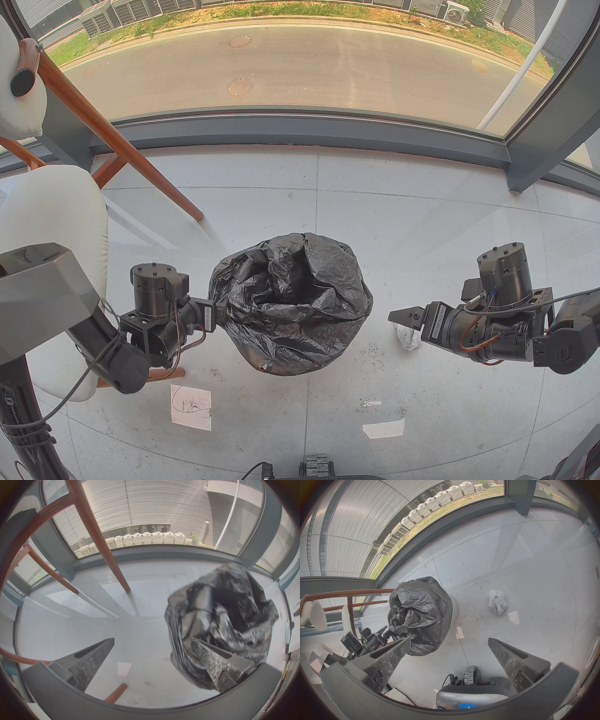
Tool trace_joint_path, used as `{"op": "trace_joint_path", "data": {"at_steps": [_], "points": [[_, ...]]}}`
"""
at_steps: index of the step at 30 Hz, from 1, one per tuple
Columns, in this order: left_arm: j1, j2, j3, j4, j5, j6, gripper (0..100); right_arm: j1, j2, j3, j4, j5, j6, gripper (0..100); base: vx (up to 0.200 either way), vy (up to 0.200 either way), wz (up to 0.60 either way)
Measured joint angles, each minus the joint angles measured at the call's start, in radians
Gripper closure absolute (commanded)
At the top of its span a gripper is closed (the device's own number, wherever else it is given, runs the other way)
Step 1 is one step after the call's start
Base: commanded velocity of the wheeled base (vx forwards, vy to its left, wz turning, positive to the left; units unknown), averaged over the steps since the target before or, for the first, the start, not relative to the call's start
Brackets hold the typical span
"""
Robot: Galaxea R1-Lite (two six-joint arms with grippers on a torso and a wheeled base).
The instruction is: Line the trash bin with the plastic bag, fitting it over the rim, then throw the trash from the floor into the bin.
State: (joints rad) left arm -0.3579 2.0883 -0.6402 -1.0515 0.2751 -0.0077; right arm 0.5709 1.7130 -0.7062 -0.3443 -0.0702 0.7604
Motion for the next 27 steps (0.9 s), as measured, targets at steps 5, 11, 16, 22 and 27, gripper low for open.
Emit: {"op": "trace_joint_path", "data": {"at_steps": [5,11,16,22,27], "points": [[-0.042,-0.033,0.075,-0.008,-0.001,0.002,0,0.000,-0.001,0.000,0.000,0.000,0.000,0,0.000,0.000,0.00],[-0.070,-0.084,0.158,-0.015,-0.002,0.002,0,0.000,-0.001,-0.001,0.000,0.000,0.001,0,0.000,0.000,0.00],[-0.088,-0.127,0.165,-0.014,-0.006,0.002,0,0.000,-0.001,0.000,0.001,0.000,0.001,0,0.000,0.000,0.00],[-0.163,-0.144,0.179,-0.017,-0.026,-0.004,0,0.000,-0.001,0.000,0.000,0.000,0.001,0,0.000,0.000,0.00],[-0.183,-0.117,0.149,-0.019,-0.028,-0.004,0,0.000,-0.001,-0.001,0.000,0.000,0.001,0,0.000,0.000,0.00]]}}
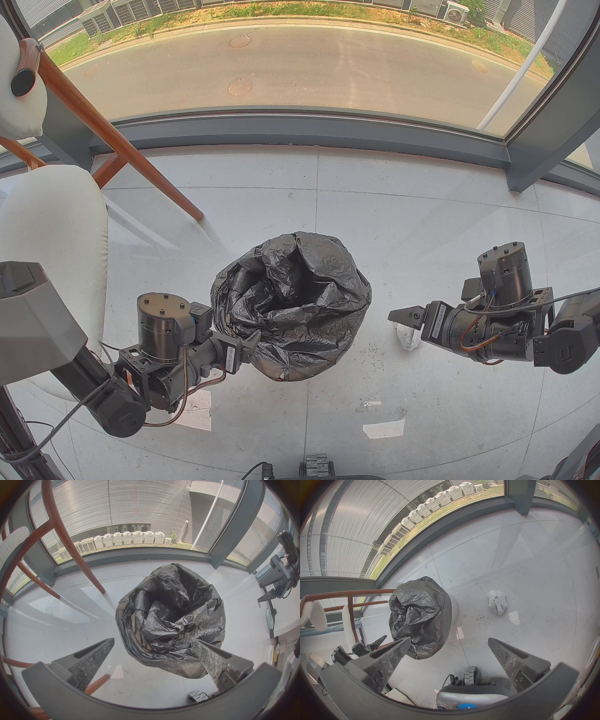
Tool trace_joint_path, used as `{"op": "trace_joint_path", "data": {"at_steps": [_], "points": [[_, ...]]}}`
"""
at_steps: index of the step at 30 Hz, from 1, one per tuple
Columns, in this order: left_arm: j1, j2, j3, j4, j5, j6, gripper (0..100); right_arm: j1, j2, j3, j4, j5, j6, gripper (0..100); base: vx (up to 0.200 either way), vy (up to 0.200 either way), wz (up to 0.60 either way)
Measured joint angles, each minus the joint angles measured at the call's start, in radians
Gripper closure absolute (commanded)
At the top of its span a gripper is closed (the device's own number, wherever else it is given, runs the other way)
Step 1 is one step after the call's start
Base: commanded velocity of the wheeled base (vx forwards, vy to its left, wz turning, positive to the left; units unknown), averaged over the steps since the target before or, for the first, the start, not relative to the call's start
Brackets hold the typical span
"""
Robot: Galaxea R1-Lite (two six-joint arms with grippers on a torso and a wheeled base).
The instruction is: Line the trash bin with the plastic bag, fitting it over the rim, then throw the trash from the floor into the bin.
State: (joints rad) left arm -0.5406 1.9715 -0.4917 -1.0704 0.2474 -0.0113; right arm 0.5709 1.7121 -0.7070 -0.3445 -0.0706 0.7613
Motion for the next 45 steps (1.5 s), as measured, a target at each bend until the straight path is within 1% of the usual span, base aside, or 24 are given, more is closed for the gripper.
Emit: {"op": "trace_joint_path", "data": {"at_steps": [4,10,15,20,28,33,34,36,37,41,43,45], "points": [[-0.001,0.040,-0.023,0.000,0.002,0.000,0,0.000,-0.006,0.007,0.000,0.000,0.000,0,0.000,0.000,0.00],[0.000,0.067,-0.017,0.000,0.003,0.000,0,-0.001,-0.017,0.028,0.000,0.000,-0.002,0,0.000,0.000,0.00],[0.002,0.073,0.018,-0.001,0.005,0.000,0,-0.008,-0.024,0.033,0.000,0.000,-0.005,0,0.000,0.000,0.00],[0.007,0.074,0.094,-0.001,0.009,-0.001,0,-0.010,-0.027,0.034,0.000,0.000,-0.006,0,0.000,0.000,0.00],[0.088,0.095,0.136,-0.005,0.008,-0.001,0,-0.010,-0.028,0.034,0.000,0.000,-0.007,0,0.000,0.000,0.00],[0.107,0.122,0.152,-0.117,0.007,0.000,0,-0.010,-0.030,0.035,0.000,0.000,-0.006,0,0.000,0.000,0.00],[0.103,0.126,0.163,-0.162,0.006,-0.001,0,-0.011,-0.031,0.036,0.000,0.000,-0.006,0,0.000,0.000,0.00],[0.093,0.129,0.185,-0.199,0.005,-0.001,0,-0.011,-0.032,0.037,0.000,0.000,-0.006,0,0.000,0.000,0.00],[0.080,0.130,0.220,-0.217,0.004,-0.001,0,-0.013,-0.033,0.040,0.000,0.000,-0.006,0,0.000,0.000,0.00],[0.053,0.126,0.279,-0.258,0.003,-0.013,0,-0.014,-0.035,0.047,0.000,0.000,-0.005,0,0.000,0.000,0.00],[0.034,0.120,0.302,-0.290,0.004,-0.045,0,-0.016,-0.037,0.052,0.000,0.000,-0.005,0,0.000,0.000,0.00],[0.013,0.110,0.313,-0.309,0.004,-0.098,0,-0.016,-0.039,0.055,0.000,0.000,-0.005,0,0.000,0.000,0.00]]}}
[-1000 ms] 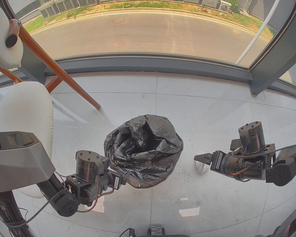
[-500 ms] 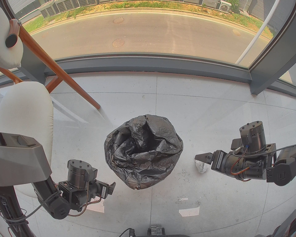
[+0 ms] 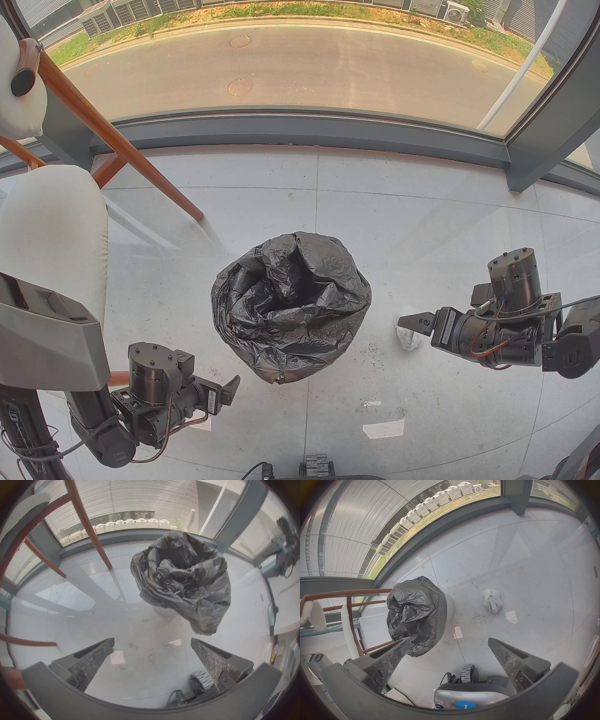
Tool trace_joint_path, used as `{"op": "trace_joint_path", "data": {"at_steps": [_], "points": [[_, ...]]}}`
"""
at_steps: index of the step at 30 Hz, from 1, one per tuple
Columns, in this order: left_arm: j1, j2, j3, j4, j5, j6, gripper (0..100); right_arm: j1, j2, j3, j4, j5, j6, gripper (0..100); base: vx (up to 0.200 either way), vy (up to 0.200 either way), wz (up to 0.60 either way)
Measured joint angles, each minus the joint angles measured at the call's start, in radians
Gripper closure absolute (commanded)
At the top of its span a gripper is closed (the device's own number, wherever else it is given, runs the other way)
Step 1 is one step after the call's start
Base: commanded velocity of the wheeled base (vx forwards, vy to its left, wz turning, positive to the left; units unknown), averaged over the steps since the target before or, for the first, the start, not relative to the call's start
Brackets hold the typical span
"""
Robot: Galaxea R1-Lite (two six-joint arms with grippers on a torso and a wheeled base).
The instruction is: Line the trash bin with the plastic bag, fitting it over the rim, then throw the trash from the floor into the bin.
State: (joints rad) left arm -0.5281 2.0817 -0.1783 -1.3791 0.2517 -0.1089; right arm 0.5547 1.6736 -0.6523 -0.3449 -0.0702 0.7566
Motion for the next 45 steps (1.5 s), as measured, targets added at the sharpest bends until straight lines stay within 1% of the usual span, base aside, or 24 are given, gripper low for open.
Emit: {"op": "trace_joint_path", "data": {"at_steps": [5,7,11,12,14,15,18,21,25,31,32,37,45], "points": [[-0.032,-0.025,0.018,-0.018,0.000,-0.160,0,-0.004,-0.003,0.003,0.000,0.000,0.000,0,0.000,0.000,0.00],[-0.039,-0.031,0.021,-0.021,0.001,-0.264,0,-0.005,-0.004,0.004,0.000,0.000,0.000,0,0.000,0.000,0.00],[-0.047,-0.037,0.022,-0.024,0.003,-0.440,0,-0.006,-0.005,0.005,0.000,0.000,0.000,0,0.000,0.000,0.00],[-0.048,-0.038,0.020,-0.024,0.004,-0.503,0,-0.006,-0.005,0.006,0.000,0.000,0.000,0,0.000,0.000,0.00],[-0.049,-0.038,0.011,-0.024,0.005,-0.573,0,-0.006,-0.006,0.006,0.000,0.000,0.000,0,0.000,0.000,0.00],[-0.050,-0.037,-0.003,-0.024,0.005,-0.626,0,-0.007,-0.006,0.007,0.000,0.000,0.000,0,0.000,0.000,0.00],[-0.051,-0.030,-0.050,-0.026,0.005,-0.689,0,-0.007,-0.008,0.010,0.000,0.000,0.000,0,0.000,0.000,0.00],[-0.052,-0.006,-0.106,-0.026,0.005,-0.726,0,-0.007,-0.012,0.014,0.000,0.000,0.000,0,0.000,0.000,0.00],[-0.051,0.032,-0.168,-0.025,0.001,-0.736,0,-0.008,-0.018,0.021,0.000,0.000,0.000,0,0.000,0.000,0.00],[-0.054,0.066,-0.202,-0.022,-0.003,-0.734,0,-0.013,-0.030,0.034,0.000,0.000,0.000,0,0.000,0.000,0.00],[-0.054,0.072,-0.204,-0.022,-0.002,-0.732,100,-0.015,-0.032,0.036,0.000,0.000,0.000,0,0.000,0.000,0.00],[-0.060,0.084,-0.204,-0.022,-0.002,-0.732,100,-0.020,-0.035,0.040,0.000,0.000,-0.003,0,0.000,0.000,0.00],[-0.071,0.084,-0.163,-0.025,-0.002,-0.730,100,-0.021,-0.035,0.040,0.000,0.000,-0.005,0,0.000,0.000,0.00]]}}
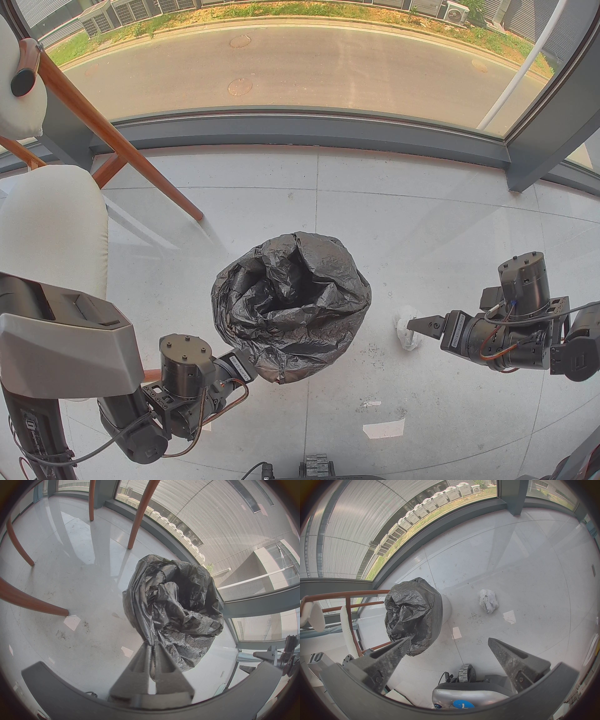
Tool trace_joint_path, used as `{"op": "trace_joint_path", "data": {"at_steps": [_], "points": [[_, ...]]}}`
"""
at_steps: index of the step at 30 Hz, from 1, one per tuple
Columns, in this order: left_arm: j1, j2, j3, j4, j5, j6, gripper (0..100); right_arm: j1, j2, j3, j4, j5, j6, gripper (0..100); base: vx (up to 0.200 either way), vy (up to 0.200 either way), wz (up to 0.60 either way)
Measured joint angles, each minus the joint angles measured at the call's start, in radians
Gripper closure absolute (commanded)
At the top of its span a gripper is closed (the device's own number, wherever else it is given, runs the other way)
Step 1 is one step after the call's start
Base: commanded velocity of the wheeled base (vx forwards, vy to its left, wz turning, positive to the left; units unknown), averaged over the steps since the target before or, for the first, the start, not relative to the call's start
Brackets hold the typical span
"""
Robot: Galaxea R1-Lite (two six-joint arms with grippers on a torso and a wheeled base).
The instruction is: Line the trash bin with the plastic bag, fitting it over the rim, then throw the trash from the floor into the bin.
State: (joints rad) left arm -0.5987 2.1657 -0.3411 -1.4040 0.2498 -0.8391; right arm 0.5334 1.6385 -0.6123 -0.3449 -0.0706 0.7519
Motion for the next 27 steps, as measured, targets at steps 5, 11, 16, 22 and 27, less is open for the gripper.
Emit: {"op": "trace_joint_path", "data": {"at_steps": [5,11,16,22,27], "points": [[-0.002,-0.009,0.050,-0.002,0.005,0.000,100,0.000,0.000,0.001,0.000,0.000,0.000,0,0.000,0.000,0.00],[-0.001,-0.012,0.117,-0.003,0.041,-0.004,100,0.000,0.000,0.001,0.001,0.000,0.000,0,0.000,0.000,0.00],[0.003,0.015,0.138,-0.046,0.075,-0.005,100,0.000,0.000,0.001,0.001,0.000,0.000,0,0.000,0.000,0.00],[-0.007,0.050,0.144,-0.147,0.086,0.000,100,-0.001,-0.003,0.002,0.002,0.000,0.002,0,0.000,0.000,0.00],[-0.022,0.040,0.150,-0.149,0.083,-0.002,100,-0.004,-0.010,0.016,0.001,0.000,0.001,0,0.000,0.000,0.00]]}}
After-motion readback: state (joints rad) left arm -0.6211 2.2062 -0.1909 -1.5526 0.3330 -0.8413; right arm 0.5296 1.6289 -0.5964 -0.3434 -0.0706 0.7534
